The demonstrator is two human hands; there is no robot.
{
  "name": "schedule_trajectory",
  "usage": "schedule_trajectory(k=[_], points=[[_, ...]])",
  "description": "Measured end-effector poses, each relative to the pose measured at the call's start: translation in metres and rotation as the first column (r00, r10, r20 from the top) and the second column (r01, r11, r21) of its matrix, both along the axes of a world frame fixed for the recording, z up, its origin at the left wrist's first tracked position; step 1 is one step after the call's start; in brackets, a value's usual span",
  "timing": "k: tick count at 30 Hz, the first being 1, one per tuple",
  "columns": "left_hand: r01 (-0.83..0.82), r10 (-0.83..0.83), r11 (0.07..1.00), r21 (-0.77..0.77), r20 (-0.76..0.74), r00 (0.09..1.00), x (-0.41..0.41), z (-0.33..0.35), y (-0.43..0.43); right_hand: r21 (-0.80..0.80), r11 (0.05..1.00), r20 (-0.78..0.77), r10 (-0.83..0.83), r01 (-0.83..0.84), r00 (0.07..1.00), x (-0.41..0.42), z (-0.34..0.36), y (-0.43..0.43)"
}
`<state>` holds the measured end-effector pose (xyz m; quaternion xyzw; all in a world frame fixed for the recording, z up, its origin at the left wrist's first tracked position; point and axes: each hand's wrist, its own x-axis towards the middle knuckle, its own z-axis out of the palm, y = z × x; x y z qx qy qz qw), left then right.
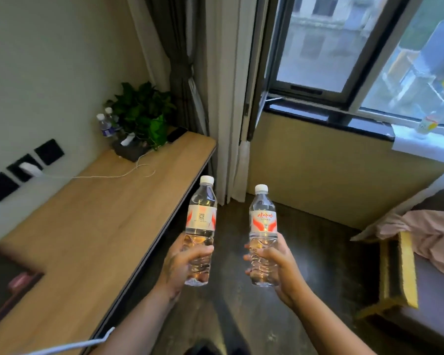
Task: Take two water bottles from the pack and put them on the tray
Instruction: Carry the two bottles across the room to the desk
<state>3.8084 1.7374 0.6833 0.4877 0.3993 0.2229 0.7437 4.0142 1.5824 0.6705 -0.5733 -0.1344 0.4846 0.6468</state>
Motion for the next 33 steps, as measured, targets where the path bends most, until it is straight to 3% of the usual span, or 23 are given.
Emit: schedule_trajectory(k=[6, 14, 23, 33], points=[[-0.376, 0.375, 0.927, -0.018, -0.021, 0.927, -0.087, 0.004, -0.002, 0.011, 0.939, -0.011, 0.345, -0.345, 0.939, -0.051, -0.002, 0.077], [-0.745, 0.744, 0.667, 0.005, -0.046, 0.666, -0.197, 0.006, -0.036, 0.022, 0.716, -0.046, 0.697, -0.697, 0.715, -0.145, -0.003, 0.144], [-0.888, 0.886, 0.460, -0.003, -0.069, 0.459, -0.283, 0.002, -0.052, 0.023, 0.492, -0.056, 0.870, -0.870, 0.490, -0.247, 0.006, 0.183], [-0.882, 0.880, 0.471, -0.003, -0.071, 0.471, -0.344, -0.010, 0.005, 0.009, 0.468, -0.051, 0.883, -0.884, 0.467, -0.318, 0.003, 0.238]])
